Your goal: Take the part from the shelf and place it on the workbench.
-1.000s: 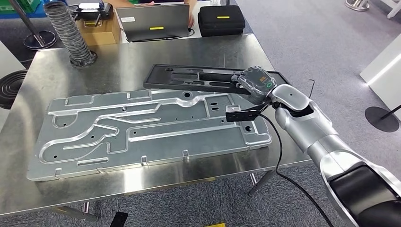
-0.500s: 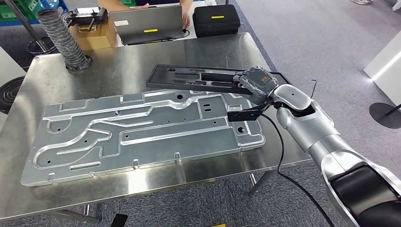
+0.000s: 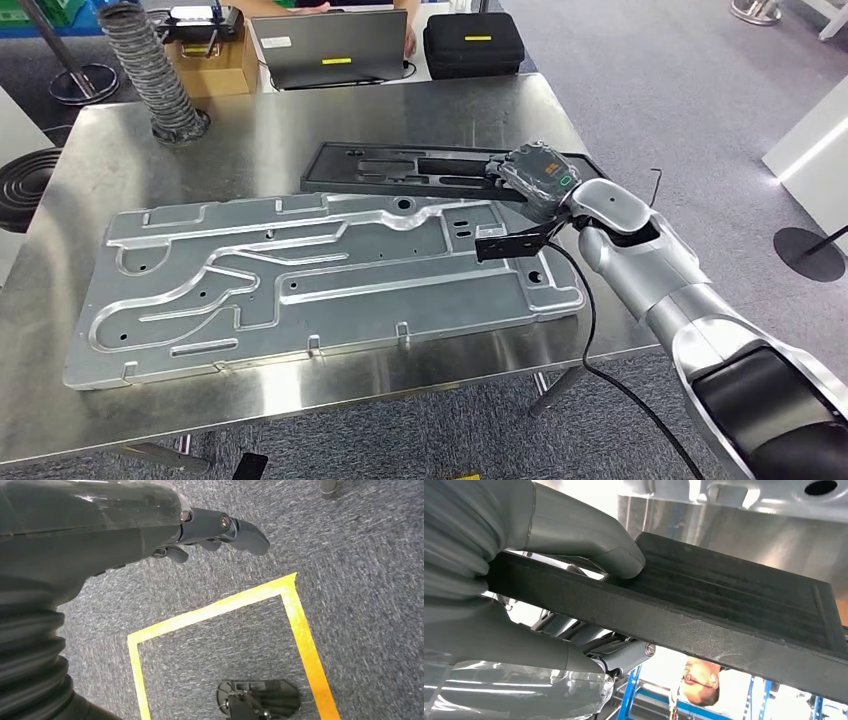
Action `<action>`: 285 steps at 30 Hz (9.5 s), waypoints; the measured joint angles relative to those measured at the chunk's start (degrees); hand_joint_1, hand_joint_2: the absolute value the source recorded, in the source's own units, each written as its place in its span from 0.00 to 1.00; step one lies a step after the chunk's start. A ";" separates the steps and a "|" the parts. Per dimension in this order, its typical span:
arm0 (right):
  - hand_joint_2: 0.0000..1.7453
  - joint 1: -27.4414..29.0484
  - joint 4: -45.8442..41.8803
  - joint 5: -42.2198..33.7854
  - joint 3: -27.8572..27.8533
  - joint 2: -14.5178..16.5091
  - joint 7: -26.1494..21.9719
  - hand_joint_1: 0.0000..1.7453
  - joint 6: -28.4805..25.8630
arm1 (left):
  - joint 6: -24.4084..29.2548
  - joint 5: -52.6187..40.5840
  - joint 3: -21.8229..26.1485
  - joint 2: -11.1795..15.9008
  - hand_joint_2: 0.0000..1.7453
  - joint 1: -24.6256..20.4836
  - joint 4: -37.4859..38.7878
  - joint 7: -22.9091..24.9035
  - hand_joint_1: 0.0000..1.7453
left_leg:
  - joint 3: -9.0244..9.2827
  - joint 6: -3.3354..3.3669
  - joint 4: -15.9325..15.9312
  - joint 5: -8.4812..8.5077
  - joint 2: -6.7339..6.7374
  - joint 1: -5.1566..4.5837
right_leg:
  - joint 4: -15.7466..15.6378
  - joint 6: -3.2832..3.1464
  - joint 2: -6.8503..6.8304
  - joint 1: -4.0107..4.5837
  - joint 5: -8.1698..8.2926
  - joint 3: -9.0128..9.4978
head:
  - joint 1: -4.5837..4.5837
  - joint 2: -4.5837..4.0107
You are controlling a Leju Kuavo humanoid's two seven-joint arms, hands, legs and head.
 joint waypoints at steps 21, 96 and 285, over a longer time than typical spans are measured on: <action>1.00 -1.22 1.58 0.66 0.07 0.59 -0.46 1.00 -0.11 | 0.08 -0.16 -0.05 -0.17 1.00 -0.46 0.02 0.07 0.00 | -0.98 -2.12 0.70 0.87 0.20 -0.23 | -16.66 -2.06 0.22 0.56 5.41 10.01 | -0.01 0.00; 0.00 8.45 -8.86 -3.16 -8.13 -14.34 1.79 0.00 -0.19 | -3.11 -2.22 -1.89 -0.14 0.00 -0.72 0.04 -0.38 0.00 | 1.16 0.01 -1.04 0.15 -0.05 -0.31 | -14.55 -0.30 0.01 0.21 6.56 7.78 | 0.02 0.01; 0.00 54.87 27.88 -17.61 -62.74 23.13 22.82 0.00 1.07 | -1.85 -2.72 -2.55 3.67 0.00 -0.58 0.00 1.76 0.00 | 3.97 -2.07 -1.36 -1.97 0.90 -0.29 | -18.11 -2.24 0.10 0.84 5.08 12.06 | 0.03 0.00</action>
